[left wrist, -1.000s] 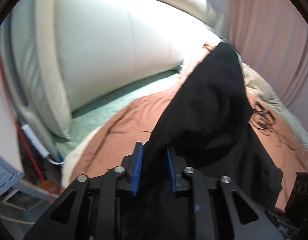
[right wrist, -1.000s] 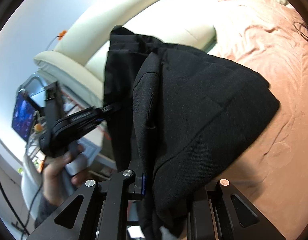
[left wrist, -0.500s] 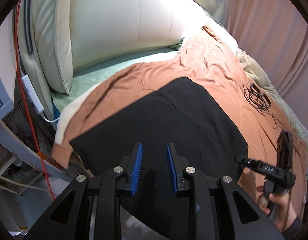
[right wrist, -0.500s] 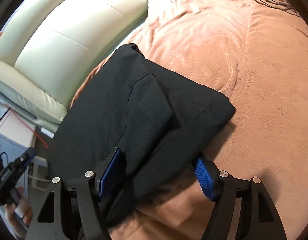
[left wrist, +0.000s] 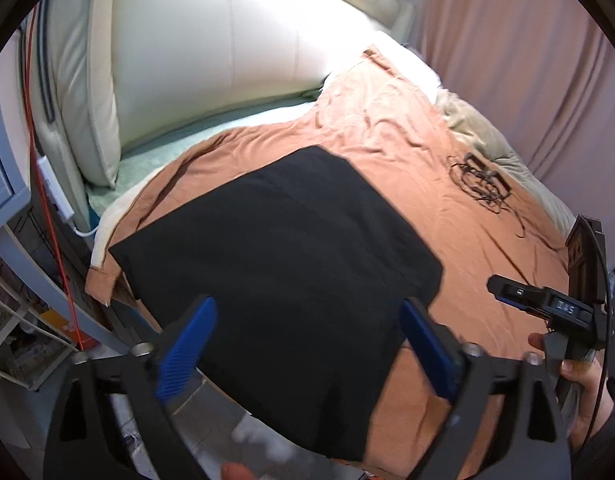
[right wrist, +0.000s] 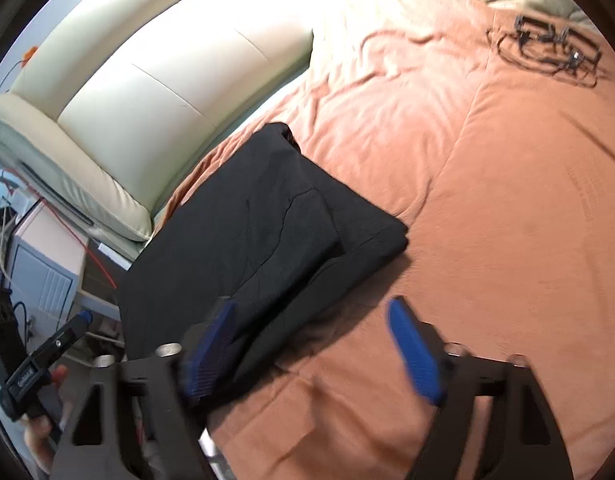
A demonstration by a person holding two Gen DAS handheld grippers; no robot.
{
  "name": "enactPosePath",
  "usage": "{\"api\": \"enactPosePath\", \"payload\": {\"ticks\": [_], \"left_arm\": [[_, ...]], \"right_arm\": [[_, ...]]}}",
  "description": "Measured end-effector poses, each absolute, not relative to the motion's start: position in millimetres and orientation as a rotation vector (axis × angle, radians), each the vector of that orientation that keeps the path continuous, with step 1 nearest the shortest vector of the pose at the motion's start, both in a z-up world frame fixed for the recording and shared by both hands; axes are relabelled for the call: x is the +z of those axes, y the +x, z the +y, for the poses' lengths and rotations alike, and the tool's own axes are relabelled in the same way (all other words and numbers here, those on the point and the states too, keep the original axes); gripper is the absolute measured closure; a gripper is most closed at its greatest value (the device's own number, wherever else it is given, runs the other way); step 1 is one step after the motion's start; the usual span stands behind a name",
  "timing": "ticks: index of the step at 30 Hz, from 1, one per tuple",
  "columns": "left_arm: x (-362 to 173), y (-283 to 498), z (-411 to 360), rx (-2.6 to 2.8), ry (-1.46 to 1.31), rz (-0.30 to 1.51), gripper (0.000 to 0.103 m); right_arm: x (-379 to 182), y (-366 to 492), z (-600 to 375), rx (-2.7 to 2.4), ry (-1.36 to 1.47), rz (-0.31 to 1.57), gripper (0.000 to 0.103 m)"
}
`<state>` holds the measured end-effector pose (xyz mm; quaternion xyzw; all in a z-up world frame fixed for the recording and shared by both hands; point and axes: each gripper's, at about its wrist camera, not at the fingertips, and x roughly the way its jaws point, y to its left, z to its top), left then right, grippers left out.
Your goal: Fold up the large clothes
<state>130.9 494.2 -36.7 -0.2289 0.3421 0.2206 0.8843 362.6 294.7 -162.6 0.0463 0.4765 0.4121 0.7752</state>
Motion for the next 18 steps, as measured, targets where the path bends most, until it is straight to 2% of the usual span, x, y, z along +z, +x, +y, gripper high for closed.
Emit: {"api": "enactPosePath", "payload": {"ticks": [7,18], "left_arm": [[-2.3,111.3,453.0,0.453,-0.465,0.615,0.0],[34.7,97.5,381.8,0.433,-0.393,0.597,0.0]], "right_arm": [[-142.9,340.1,260.8,0.886,0.013,0.976,0.0],[-120.4,309.9,185.1,0.872,-0.031,0.914,0.0]]}}
